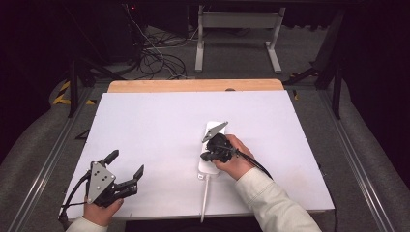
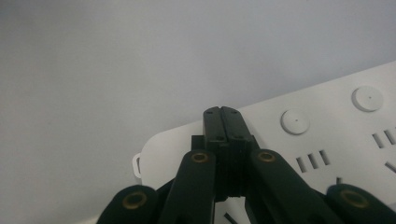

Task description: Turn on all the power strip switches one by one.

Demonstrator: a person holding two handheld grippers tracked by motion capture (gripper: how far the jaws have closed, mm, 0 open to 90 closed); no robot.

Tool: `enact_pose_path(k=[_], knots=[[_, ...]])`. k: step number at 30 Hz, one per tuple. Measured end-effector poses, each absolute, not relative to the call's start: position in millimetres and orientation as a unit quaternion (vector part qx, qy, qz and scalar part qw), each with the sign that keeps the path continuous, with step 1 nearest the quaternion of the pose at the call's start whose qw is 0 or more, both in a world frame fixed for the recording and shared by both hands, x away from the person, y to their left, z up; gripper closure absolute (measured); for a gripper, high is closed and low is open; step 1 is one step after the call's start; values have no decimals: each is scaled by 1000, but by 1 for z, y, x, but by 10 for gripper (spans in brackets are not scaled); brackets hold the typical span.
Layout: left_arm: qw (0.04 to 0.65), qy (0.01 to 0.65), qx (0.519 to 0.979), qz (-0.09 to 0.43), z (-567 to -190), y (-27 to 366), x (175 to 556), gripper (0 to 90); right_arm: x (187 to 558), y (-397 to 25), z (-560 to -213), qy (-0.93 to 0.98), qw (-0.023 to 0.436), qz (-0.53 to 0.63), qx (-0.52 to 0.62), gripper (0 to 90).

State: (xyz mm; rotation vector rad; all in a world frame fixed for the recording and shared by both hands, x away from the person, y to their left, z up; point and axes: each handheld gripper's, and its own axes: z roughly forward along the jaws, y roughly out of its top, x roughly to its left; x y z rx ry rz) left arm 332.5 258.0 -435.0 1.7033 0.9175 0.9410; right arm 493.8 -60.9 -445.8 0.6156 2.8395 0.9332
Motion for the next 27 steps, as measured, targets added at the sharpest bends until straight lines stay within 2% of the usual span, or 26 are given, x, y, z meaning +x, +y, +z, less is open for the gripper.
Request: enact_pose_path(k=[7,9,14,27], knots=[[476,375,697,385,-435,258,332,133,493,-60,-446,929,50,305,202,900],[476,375,697,384,-435,258,332,133,490,-59,-441,931,71,304,191,900],[475,375,697,384,-435,259,333,133,493,-66,-423,911,81,350,202,900],[475,374,697,385,-435,259,333,133,505,-66,-424,912,93,339,211,900]])
